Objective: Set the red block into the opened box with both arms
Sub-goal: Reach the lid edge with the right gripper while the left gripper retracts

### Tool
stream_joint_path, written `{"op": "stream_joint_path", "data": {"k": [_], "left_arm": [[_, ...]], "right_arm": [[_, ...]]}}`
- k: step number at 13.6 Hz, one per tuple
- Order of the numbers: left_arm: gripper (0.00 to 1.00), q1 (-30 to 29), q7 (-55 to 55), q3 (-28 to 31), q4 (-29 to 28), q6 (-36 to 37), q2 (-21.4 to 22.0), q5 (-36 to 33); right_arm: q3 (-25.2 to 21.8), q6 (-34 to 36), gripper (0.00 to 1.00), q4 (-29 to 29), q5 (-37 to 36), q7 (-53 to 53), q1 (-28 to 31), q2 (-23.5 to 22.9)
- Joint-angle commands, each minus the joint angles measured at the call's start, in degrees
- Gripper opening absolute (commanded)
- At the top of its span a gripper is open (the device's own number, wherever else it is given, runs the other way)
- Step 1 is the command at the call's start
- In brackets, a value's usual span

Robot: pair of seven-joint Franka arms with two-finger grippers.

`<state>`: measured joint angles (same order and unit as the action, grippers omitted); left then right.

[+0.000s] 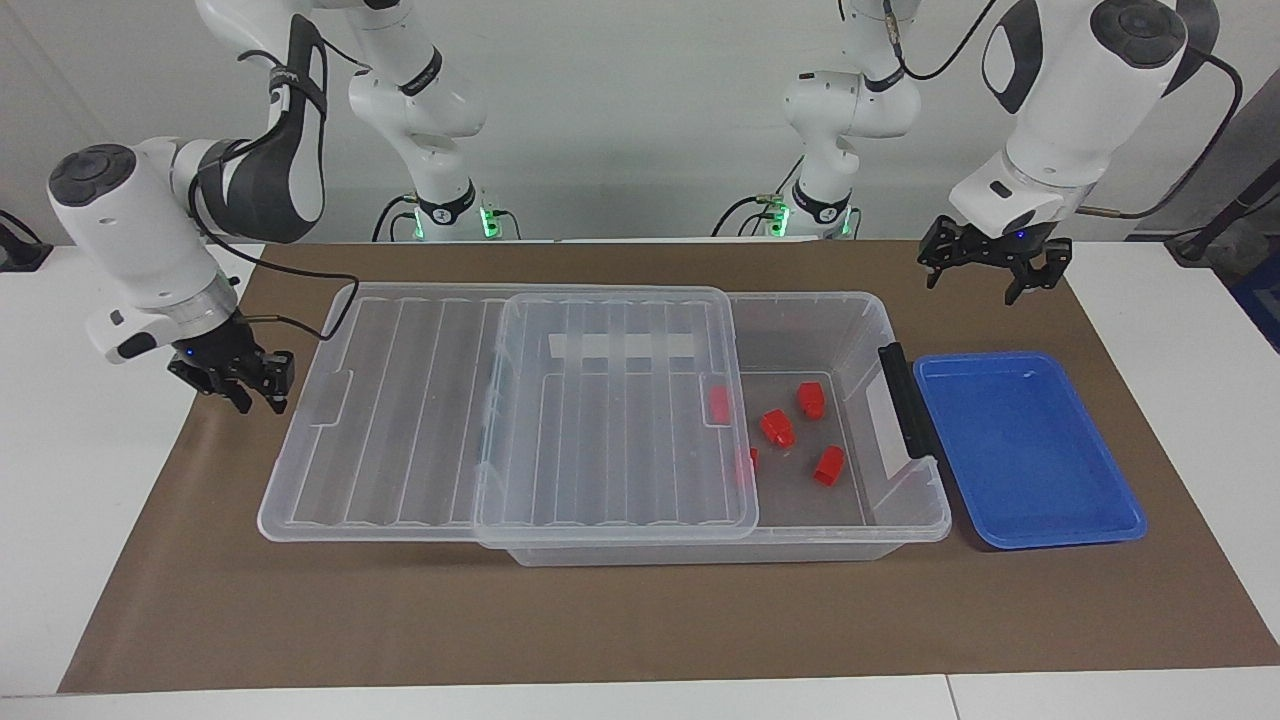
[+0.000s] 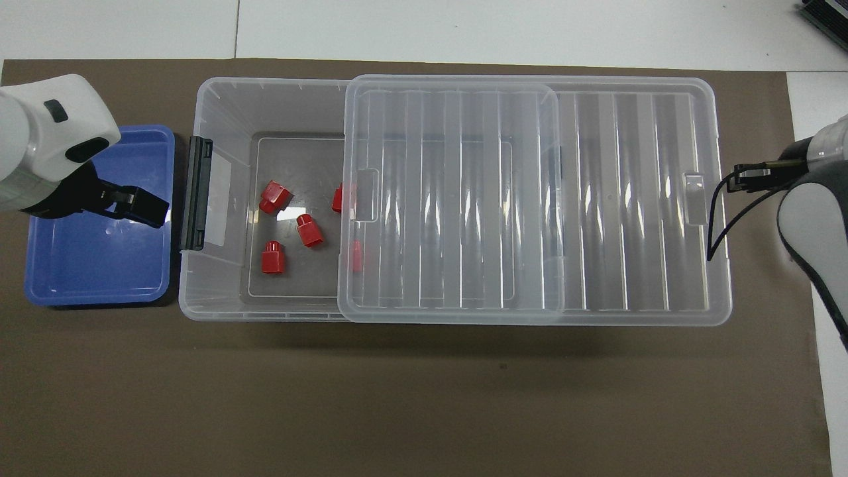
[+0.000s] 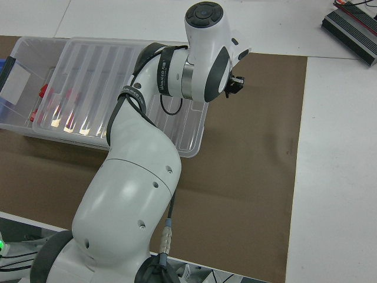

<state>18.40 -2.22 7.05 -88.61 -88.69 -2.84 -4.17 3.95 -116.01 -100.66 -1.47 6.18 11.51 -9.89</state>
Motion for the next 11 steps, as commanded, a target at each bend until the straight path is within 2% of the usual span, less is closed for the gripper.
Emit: {"op": "stream_joint_path", "data": {"k": [1, 3, 7, 11], "left_arm": [[1.00, 0.50, 1.35, 1.21, -0.24, 0.72, 0.82, -0.32], [1.00, 0.15, 0.73, 0.43, -0.51, 0.54, 0.82, -0.31], [1.00, -4.24, 0.72, -1.69, 0.28, -0.51, 0.03, 2.23], [1.00, -4.60, 0.90, -1.52, -1.12, -3.33, 0.73, 2.23]], "right_arm": [[0.18, -1.06, 0.12, -1.30, 0.68, 0.68, -1.05, 1.01], [0.18, -1.06, 0.07, -1.21, 0.68, 0.59, -2.45, 1.01], [0.18, -1.06, 0.07, -1.30, 0.68, 0.59, -5.70, 1.01], [0.18, -0.97, 0.08, -1.30, 0.68, -1.25, -9.83, 1.10]]}}
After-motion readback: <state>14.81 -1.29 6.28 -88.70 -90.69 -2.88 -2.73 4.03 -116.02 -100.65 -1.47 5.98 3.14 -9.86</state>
